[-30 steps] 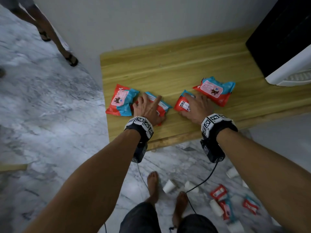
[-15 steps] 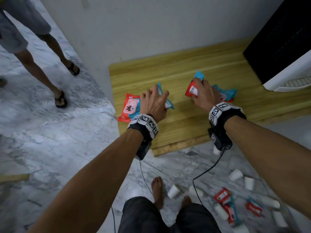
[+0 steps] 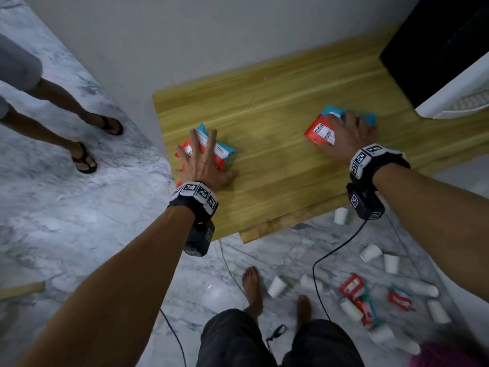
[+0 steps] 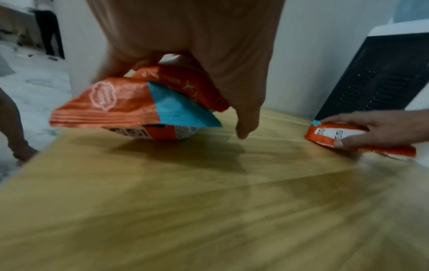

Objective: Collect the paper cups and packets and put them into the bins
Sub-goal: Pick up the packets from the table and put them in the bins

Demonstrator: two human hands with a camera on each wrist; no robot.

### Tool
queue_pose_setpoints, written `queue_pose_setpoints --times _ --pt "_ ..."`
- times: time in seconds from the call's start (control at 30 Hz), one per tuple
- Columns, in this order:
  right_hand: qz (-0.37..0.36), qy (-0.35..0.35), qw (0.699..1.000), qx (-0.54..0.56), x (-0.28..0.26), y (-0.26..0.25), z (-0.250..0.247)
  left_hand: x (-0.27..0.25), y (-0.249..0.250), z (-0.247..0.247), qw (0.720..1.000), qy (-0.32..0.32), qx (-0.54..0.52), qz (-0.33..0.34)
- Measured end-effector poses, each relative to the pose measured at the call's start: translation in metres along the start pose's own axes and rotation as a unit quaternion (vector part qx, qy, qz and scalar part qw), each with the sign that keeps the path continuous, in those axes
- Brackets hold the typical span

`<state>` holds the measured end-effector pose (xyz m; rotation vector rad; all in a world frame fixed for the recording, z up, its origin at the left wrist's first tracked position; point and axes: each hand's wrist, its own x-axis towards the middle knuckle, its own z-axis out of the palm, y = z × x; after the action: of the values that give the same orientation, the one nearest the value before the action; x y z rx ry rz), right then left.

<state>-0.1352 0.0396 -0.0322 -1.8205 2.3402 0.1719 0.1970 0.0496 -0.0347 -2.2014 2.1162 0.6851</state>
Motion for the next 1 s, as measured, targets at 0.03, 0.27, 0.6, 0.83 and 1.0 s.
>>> queue_pose_setpoints --times 0.03,0.27,0.6,0.83,1.0 --pt "0.009 -0.013 1.000 0.007 0.002 0.001 0.000 0.001 0.002 0.001 1.000 -0.004 -0.008 -0.008" --pt "0.059 -0.089 0.994 0.038 0.015 0.019 0.008 0.008 0.011 0.010 0.999 0.026 0.008 -0.017" --pt "0.087 -0.021 0.985 0.148 -0.009 0.043 0.016 0.000 0.048 0.020 0.994 0.043 0.063 0.079" --pt "0.099 0.041 0.977 0.186 -0.060 0.101 0.012 -0.044 0.172 0.055 0.978 0.020 0.062 0.196" --pt "0.154 0.047 0.964 0.210 -0.136 0.211 0.024 -0.115 0.280 0.098 0.962 0.028 0.067 0.265"
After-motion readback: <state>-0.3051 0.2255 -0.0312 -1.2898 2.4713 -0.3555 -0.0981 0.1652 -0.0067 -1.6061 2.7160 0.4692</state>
